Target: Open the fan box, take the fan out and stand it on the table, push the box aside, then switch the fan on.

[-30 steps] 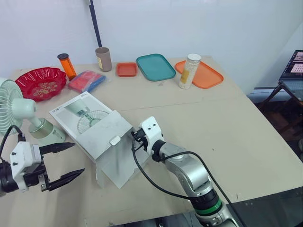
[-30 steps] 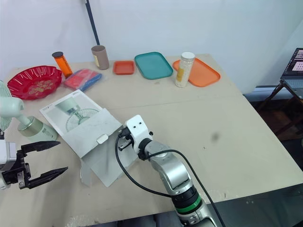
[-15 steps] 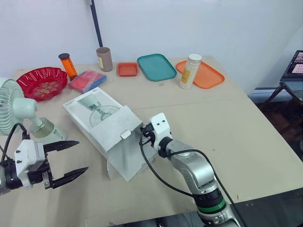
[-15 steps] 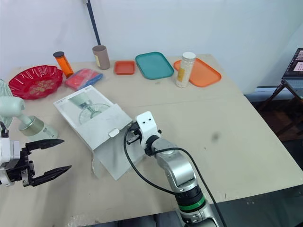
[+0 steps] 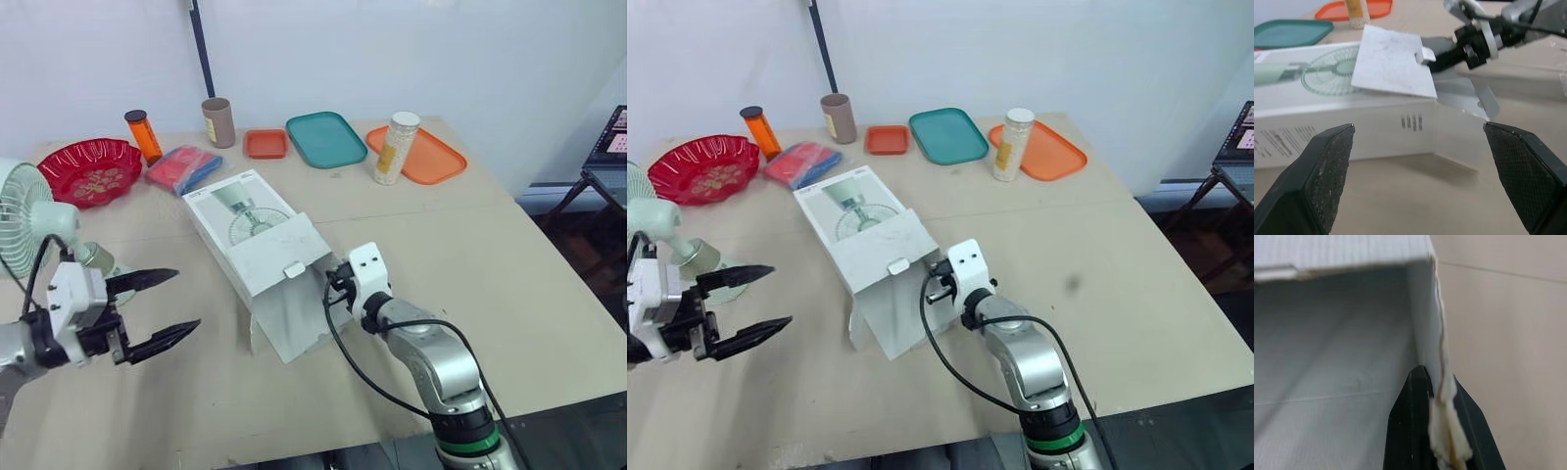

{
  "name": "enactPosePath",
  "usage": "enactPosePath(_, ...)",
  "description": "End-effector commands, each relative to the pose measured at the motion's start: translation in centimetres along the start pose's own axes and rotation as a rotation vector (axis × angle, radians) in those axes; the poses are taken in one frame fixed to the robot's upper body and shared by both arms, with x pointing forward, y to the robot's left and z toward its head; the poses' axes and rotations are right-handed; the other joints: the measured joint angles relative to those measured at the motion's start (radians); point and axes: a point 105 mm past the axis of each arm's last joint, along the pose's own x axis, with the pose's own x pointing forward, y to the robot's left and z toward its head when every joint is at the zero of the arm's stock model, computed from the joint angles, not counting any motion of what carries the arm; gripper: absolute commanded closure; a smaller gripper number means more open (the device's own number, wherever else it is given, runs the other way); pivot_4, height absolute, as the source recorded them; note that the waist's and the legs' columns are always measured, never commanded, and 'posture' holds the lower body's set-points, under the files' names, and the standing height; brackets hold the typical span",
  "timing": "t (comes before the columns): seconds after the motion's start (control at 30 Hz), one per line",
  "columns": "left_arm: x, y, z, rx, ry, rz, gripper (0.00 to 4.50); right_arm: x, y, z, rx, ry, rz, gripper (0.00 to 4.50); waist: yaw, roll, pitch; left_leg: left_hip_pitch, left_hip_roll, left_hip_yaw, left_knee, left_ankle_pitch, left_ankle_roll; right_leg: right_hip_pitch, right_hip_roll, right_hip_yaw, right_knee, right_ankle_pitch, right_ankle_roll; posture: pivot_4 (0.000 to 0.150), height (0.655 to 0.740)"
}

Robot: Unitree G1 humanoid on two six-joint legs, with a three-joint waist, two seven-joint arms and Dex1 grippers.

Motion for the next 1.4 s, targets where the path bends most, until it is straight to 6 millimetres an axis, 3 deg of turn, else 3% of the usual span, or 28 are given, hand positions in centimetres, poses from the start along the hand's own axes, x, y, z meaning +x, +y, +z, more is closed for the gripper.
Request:
enactPosePath(0.03, 0.4, 0.0, 0.6, 0.017, -0.016, -0.010, 0.00, -0.8, -0.8, 1.7, 0.000, -0.064, -0.045, 4.46, -0.003, 0.001, 0.000, 0.000, 0.000, 0.000, 0.000, 0.000, 0.000, 0.000, 0.000, 0.000, 0.000, 0.000, 0.000, 0.150, 0.7400)
enactPosePath(0.57, 1.2, -0.1, 0.2, 0.031, -0.025, -0.063, 0.00, -1.8, -2.5, 2.2, 0.011, -0.094, -0.114, 4.46, -0.001, 0.001, 0.000, 0.000, 0.000, 0.000, 0.000, 0.000, 0.000, 0.000, 0.000, 0.000, 0.000, 0.000, 0.000, 0.150, 0.7400)
enactPosePath(0.93, 1.8, -0.1, 0.0, 0.033, -0.048, -0.084, 0.00, -3.2, -5.6, 1.6, 0.063, -0.069, -0.227, 4.46, 0.000, 0.001, 0.000, 0.000, 0.000, 0.000, 0.000, 0.000, 0.000, 0.000, 0.000, 0.000, 0.000, 0.000, 0.000, 0.150, 0.7400)
enactPosePath(1.4, 2.9, -0.6, 0.0, 0.035, -0.082, -0.149, 0.00, -7.4, -11.5, 0.2, 0.085, -0.024, -0.444, 4.46, 0.000, 0.002, 0.001, -0.001, -0.001, 0.001, 0.000, 0.000, 0.000, 0.000, 0.000, 0.001, 0.000, 0.000, 0.000, 0.150, 0.7400)
